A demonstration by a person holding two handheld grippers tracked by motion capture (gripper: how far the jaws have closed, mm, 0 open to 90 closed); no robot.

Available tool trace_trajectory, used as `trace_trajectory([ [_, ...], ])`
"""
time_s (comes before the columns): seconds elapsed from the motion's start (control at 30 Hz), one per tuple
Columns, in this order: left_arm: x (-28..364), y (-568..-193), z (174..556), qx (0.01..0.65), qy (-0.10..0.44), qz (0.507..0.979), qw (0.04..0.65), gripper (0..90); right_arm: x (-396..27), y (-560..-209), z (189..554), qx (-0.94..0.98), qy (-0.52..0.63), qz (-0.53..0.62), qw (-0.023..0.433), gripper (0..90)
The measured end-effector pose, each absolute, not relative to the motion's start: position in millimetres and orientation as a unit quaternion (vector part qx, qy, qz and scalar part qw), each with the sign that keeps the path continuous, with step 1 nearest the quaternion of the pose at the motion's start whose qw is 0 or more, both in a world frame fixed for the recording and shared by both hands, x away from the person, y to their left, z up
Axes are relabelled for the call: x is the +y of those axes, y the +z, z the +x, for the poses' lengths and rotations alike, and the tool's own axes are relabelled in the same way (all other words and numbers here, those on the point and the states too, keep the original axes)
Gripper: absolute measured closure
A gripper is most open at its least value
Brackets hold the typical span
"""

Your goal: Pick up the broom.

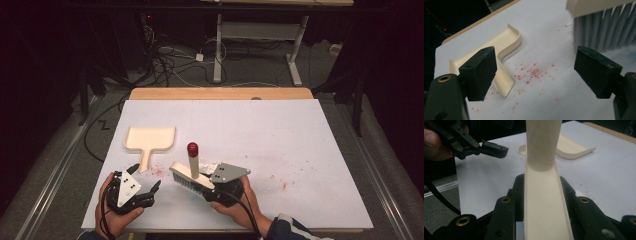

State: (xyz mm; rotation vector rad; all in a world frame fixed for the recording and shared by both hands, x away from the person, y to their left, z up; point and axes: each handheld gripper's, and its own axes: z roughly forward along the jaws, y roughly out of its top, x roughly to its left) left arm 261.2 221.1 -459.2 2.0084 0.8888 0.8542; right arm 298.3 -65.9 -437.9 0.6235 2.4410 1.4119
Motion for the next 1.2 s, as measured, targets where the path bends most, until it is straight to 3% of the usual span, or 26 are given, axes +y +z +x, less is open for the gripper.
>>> trace_trajectory([
  [0.3,201.5,-464.8,259.9,0.307,0.33,0.819,0.354,17.4,-74.0,-448.0,313.0,0.829,0.46,0.272,0.163,67.7],
  [0.57,195.2,-467.0,259.9,0.3,0.322,0.829,0.345,17.4,-104.0,-430.6,311.7,0.818,0.483,0.27,0.156,67.5],
  [0.8,194.1,-468.4,260.5,0.296,0.317,0.833,0.343,17.4,-149.1,-399.7,310.1,0.778,0.492,0.308,0.24,67.6],
  [0.93,192.6,-468.6,261.3,0.292,0.314,0.837,0.341,17.4,-164.5,-409.7,320.4,0.768,0.458,0.339,0.293,67.6],
  [1.2,190.0,-470.3,262.6,0.286,0.308,0.842,0.337,17.5,-151.2,-449.9,333.7,0.78,0.41,0.366,0.3,67.8],
])
